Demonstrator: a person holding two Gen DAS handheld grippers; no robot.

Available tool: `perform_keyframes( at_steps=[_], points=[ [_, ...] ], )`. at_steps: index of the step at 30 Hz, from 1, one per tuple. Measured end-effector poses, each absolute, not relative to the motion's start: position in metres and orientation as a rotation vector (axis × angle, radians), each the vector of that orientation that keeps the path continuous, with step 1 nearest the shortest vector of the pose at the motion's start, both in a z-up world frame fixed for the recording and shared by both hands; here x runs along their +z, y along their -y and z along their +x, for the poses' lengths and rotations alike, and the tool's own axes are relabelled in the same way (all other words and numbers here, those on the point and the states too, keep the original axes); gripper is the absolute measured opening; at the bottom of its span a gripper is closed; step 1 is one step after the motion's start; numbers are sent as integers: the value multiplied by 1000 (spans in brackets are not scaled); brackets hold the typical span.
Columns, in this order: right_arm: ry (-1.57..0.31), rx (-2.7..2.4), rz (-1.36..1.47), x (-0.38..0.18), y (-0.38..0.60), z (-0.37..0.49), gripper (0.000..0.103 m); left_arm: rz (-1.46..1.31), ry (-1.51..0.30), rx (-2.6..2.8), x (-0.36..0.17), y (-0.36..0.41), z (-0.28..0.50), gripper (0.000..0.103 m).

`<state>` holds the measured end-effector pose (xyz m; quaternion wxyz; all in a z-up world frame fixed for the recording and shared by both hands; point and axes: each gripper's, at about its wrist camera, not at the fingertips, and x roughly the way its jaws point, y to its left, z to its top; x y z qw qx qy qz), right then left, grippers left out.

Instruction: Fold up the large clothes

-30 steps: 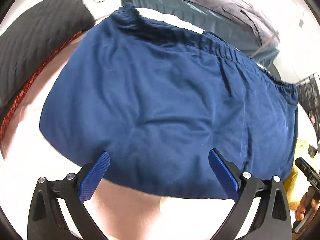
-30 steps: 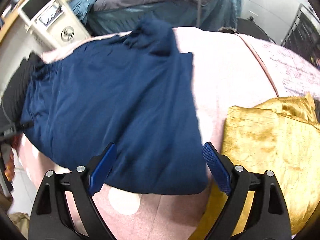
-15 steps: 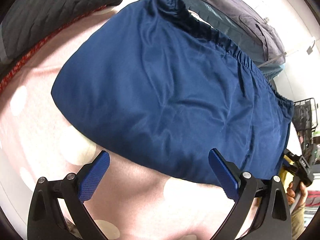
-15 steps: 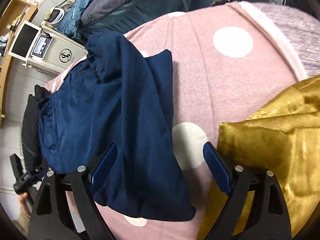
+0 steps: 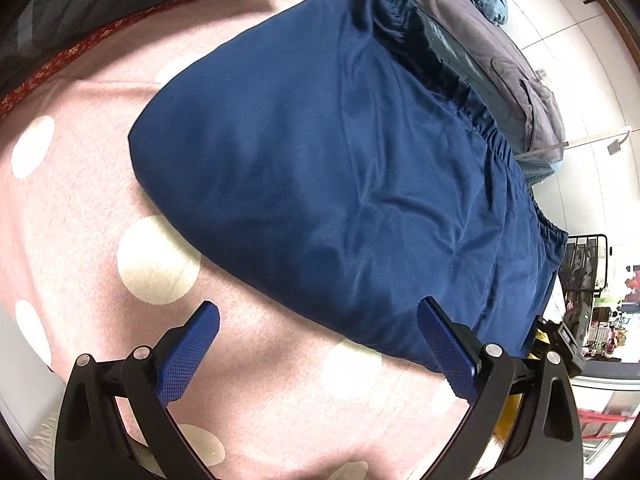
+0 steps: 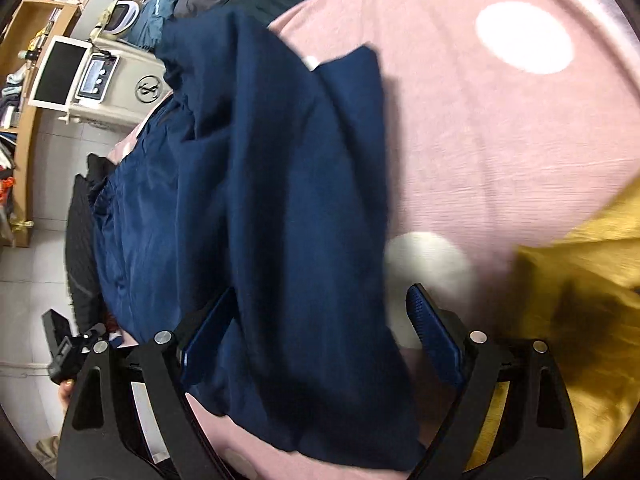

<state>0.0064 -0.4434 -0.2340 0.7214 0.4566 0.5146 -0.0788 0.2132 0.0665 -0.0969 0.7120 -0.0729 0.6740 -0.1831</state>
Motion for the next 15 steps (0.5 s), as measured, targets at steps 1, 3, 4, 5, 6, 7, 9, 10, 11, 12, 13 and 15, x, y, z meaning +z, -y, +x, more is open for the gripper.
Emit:
perform_keyframes(
  at_steps=[1, 3, 4, 5, 6, 7, 9, 10, 11, 12, 13, 15],
  points=[
    [-1133, -159, 1041, -241, 444, 9, 87, -157, -1493, -406, -97, -68, 214, 97],
    [-1115, -162, 1093, -253, 447, 12, 90, -150, -1486, -410, -95, -70, 216, 97],
    [-1103, -164, 1105, -254, 447, 12, 91, -145, -1481, -414, -94, -72, 217, 97],
    [-1086, -168, 1112, -254, 446, 12, 92, -144, -1478, -416, -93, -73, 218, 97],
    [-1076, -171, 1107, -253, 444, 12, 92, -149, -1472, -418, -92, -77, 220, 97],
    [-1062, -171, 1102, -252, 442, 10, 92, -157, -1470, -418, -91, -80, 221, 97],
    [-1041, -161, 1116, -249, 439, 7, 90, -175, -1471, -419, -93, -86, 227, 97],
    [-1035, -159, 1121, -248, 437, 5, 89, -191, -1475, -425, -94, -89, 232, 97],
    [-1037, -160, 1121, -247, 436, 5, 88, -204, -1477, -438, -94, -91, 238, 97],
    [-1043, -163, 1120, -247, 436, 5, 87, -220, -1478, -459, -93, -93, 246, 97],
    [-1053, -165, 1119, -247, 435, 6, 87, -224, -1475, -471, -92, -93, 253, 96],
    [-1085, -168, 1127, -250, 437, 5, 87, -222, -1452, -494, -87, -93, 271, 96]
  ],
)
